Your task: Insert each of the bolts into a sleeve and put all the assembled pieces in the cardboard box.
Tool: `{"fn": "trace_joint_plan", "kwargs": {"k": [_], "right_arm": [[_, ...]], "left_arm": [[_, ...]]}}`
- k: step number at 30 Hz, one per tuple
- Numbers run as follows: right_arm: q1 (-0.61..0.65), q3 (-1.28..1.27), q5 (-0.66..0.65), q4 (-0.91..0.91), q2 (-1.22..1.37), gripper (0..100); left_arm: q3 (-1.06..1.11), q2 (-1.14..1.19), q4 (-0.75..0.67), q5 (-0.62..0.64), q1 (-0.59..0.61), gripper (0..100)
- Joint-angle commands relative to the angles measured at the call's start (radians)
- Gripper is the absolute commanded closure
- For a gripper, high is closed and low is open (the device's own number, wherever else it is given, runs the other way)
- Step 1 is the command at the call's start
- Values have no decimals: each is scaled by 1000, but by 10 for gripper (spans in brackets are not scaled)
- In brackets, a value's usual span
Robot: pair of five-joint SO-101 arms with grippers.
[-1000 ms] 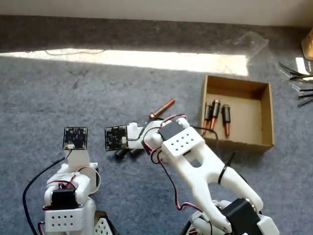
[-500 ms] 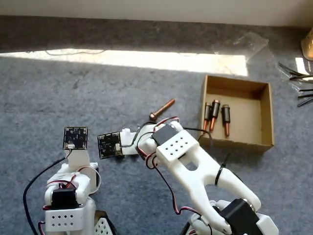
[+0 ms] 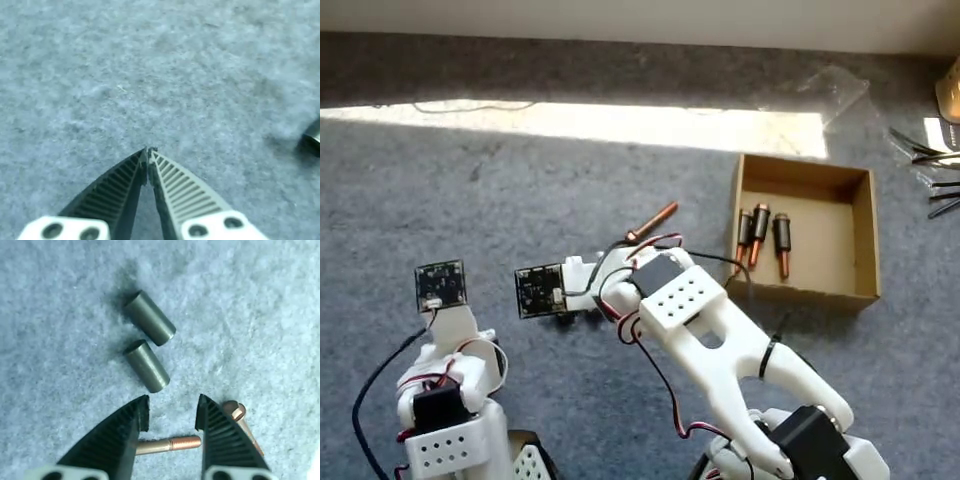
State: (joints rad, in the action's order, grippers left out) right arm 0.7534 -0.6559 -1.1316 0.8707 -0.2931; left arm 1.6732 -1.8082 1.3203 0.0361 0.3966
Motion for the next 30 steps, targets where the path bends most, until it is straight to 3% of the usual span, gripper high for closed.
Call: {"fn": "trace_joint_plan", "kwargs": {"k": [1,10,30], "right_arm": [[39,5,-17,-35,7,852],[117,15,-17,-38,203,851],[114,16,-17,-130,364,853]], "left_arm": [[22,-5,6,-5,77,973],[22,-5,6,-6,142,973],[22,-5,6,-6,142,973]]}}
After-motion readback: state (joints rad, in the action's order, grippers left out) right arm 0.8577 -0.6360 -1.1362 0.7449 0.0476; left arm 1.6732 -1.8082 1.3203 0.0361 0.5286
